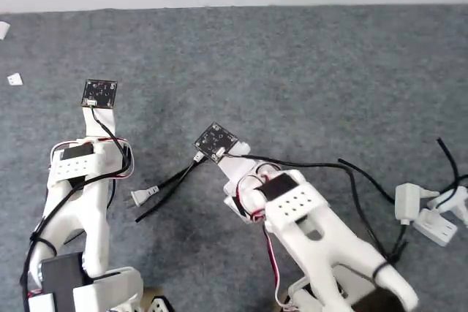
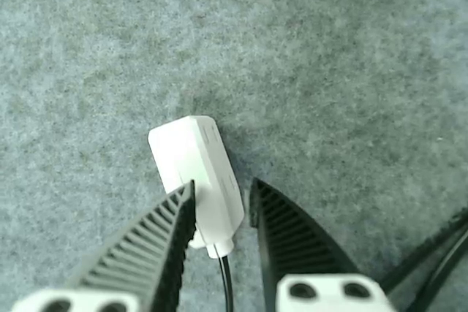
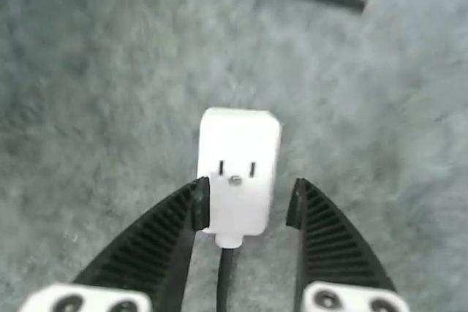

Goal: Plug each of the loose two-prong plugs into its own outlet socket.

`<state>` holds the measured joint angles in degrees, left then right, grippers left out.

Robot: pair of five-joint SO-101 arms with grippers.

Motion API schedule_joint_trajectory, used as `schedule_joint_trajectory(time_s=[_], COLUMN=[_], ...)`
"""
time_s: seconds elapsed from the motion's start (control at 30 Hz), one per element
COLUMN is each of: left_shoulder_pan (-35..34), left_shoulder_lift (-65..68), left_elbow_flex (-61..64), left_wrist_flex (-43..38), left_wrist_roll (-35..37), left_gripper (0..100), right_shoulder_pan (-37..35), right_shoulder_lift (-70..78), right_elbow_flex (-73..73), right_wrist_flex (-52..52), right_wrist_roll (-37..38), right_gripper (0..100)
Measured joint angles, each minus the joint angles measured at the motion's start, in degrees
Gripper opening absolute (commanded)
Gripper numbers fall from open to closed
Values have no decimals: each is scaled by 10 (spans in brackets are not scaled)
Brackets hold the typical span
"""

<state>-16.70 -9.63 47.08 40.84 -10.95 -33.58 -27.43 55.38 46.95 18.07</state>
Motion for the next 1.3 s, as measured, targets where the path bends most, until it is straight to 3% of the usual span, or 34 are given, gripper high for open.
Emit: schedule_joint_trajectory(time_s=[0.33,0.87,1.17,1.3], left_shoulder_pan=[0,0,0,0], left_shoulder_lift=[0,0,0,0], left_elbow_flex=[0,0,0,0], left_wrist_flex=[0,0,0,0], left_wrist_roll=[0,0,0,0], left_gripper=[116,116,116,116], right_shoulder_pan=[-66,-17,59,62], right_shoulder_lift=[-55,-10,2,2], right_elbow_flex=[95,95,96,96], right_wrist_flex=[-47,-93,-91,-91], right_wrist_roll=[38,91,139,142], right_gripper=[154,155,153,53])
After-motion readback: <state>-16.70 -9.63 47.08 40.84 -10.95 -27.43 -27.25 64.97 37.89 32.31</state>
